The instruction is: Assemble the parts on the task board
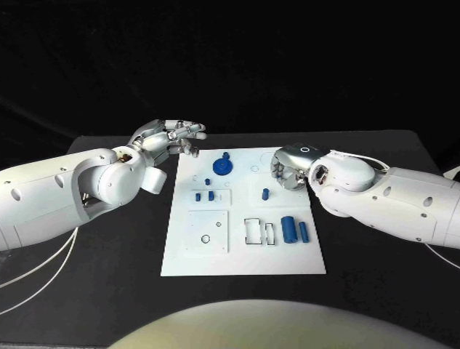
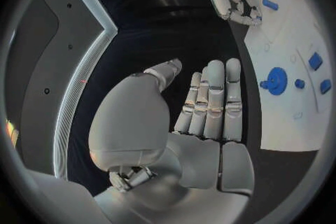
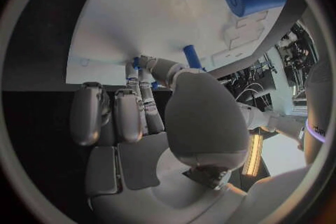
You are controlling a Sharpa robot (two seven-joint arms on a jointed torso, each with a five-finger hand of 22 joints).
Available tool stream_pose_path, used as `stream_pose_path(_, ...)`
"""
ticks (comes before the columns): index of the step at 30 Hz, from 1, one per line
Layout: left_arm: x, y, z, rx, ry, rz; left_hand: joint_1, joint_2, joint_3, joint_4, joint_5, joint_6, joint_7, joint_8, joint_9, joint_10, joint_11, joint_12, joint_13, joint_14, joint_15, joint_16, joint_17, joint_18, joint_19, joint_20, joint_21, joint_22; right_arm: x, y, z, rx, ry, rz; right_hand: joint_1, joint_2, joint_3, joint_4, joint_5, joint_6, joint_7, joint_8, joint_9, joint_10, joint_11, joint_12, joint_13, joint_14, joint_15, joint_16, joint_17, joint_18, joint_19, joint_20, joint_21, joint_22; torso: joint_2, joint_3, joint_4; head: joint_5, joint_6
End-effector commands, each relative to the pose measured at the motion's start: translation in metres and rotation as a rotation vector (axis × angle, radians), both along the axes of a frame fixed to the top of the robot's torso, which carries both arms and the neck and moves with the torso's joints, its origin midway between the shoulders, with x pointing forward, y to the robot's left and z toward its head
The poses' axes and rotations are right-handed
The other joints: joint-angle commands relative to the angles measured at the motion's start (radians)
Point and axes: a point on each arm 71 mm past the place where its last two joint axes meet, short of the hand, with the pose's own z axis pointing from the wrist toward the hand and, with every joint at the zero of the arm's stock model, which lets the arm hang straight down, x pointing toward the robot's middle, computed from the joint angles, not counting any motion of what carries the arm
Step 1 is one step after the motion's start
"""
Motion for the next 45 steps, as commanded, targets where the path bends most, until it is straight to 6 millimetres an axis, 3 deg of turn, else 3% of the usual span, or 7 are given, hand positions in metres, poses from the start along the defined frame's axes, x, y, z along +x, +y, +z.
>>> stream_pose_path(1, -0.001, -0.002, 0.0, 0.007, 0.0, -0.022, 0.007, 0.004, -0.007, 0.0, 0.001, -0.011, 0.004, 0.004, -0.003, -0.007, 0.001, 0.0, 0.001, -0.007, 0.003, -0.003, -0.002, 0.01, 0.009, 0.002, -0.005, -0.002, -0.004, -0.003, -0.008, -0.084, -0.043, -0.003, 0.024, 0.01, 0.009, -0.015, -0.007, 0.005, -0.001, 0.004, 0.009, 0.048, -0.038, 0.014, 0.061, 0.054, -0.007, 0.006, 0.001, -0.013, 0.011, -0.004, 0.01, 0.172, 0.0, -0.0007, -0.0003, -0.001, -0.001)
stream_pose_path(18, -0.001, -0.001, 0.0, 0.044, -0.008, -0.036, 0.008, 0.003, -0.014, 0.0, -0.001, -0.024, 0.009, -0.001, -0.006, -0.011, 0.003, -0.001, 0.002, -0.011, 0.005, -0.005, -0.003, 0.01, 0.011, 0.003, -0.01, -0.005, -0.012, 0.0, 0.004, -0.003, -0.164, 0.009, 0.026, 0.014, 0.035, -0.031, -0.014, 0.017, -0.007, 0.009, 0.025, 0.064, -0.043, 0.018, 0.087, 0.054, -0.012, 0.017, 0.003, -0.02, 0.026, -0.009, 0.05, 0.19, 0.0, -0.0017, 0.0001, 0.0, -0.001)
stream_pose_path(33, 0.0, 0.0, -0.001, 0.05, -0.006, -0.03, 0.01, 0.004, -0.017, 0.001, 0.001, -0.031, 0.011, -0.003, -0.007, -0.016, 0.005, -0.002, 0.002, -0.013, 0.007, -0.007, -0.005, 0.009, 0.012, 0.004, -0.014, -0.007, -0.023, -0.002, 0.031, 0.091, -0.189, 0.012, 0.023, 0.013, 0.042, -0.033, -0.022, 0.021, -0.008, 0.01, 0.029, 0.067, -0.044, 0.018, 0.094, 0.054, -0.014, 0.021, 0.004, -0.023, 0.032, -0.01, 0.064, 0.196, 0.0, -0.0014, 0.0013, 0.002, 0.001)
stream_pose_path(41, 0.0, 0.001, -0.001, 0.051, -0.006, -0.029, 0.012, 0.005, -0.019, 0.001, 0.004, -0.036, 0.012, -0.004, -0.008, -0.018, 0.006, -0.002, 0.003, -0.014, 0.007, -0.008, -0.005, 0.009, 0.013, 0.004, -0.016, -0.008, -0.043, 0.015, 0.043, 0.153, -0.155, 0.058, 0.023, 0.012, 0.043, -0.034, -0.023, 0.021, -0.008, 0.01, 0.029, 0.068, -0.045, 0.018, 0.095, 0.054, -0.014, 0.021, 0.005, -0.024, 0.034, -0.01, 0.07, 0.197, -0.001, -0.0019, -0.0018, 0.022, -0.001)
stream_pose_path(45, 0.001, -0.001, -0.001, 0.048, -0.007, -0.033, 0.012, 0.005, -0.019, 0.001, 0.004, -0.036, 0.012, -0.004, -0.008, -0.018, 0.006, -0.002, 0.003, -0.014, 0.007, -0.008, -0.005, 0.009, 0.013, 0.004, -0.016, -0.008, -0.054, 0.034, 0.046, 0.181, -0.126, 0.103, 0.022, 0.012, 0.043, -0.034, -0.024, 0.021, -0.008, 0.01, 0.029, 0.068, -0.045, 0.018, 0.096, 0.054, -0.014, 0.021, 0.004, -0.024, 0.035, -0.01, 0.07, 0.197, -0.001, -0.0023, 0.0008, 0.04, -0.002)
